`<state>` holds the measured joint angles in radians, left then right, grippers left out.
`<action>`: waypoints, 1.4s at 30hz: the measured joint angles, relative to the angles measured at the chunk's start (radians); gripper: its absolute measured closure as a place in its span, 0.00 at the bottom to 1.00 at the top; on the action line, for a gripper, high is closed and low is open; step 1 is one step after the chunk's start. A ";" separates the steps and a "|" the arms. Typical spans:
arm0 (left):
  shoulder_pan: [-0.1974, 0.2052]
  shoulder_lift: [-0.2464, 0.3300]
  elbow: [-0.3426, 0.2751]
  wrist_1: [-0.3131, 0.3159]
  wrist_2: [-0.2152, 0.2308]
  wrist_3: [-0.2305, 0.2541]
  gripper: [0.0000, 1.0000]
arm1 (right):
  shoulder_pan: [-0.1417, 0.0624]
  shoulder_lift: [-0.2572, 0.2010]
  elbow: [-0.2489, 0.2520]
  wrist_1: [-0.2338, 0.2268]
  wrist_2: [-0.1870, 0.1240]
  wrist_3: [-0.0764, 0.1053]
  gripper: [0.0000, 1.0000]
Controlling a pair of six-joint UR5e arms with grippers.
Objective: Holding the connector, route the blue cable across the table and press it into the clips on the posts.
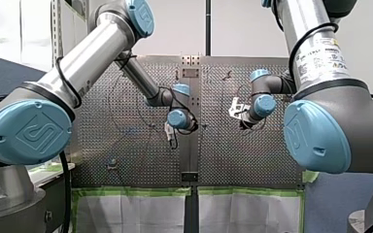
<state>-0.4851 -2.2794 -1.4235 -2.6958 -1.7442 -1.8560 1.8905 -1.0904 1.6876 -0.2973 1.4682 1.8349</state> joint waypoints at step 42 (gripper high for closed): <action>0.039 -0.093 0.150 -0.167 -0.011 0.034 0.95 | -0.115 0.080 -0.113 -0.013 -0.040 -0.005 1.00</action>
<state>-0.4462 -2.3723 -1.2733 -2.8624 -1.7556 -1.8217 1.7755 -1.0106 1.5744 -0.3105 1.4279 1.8299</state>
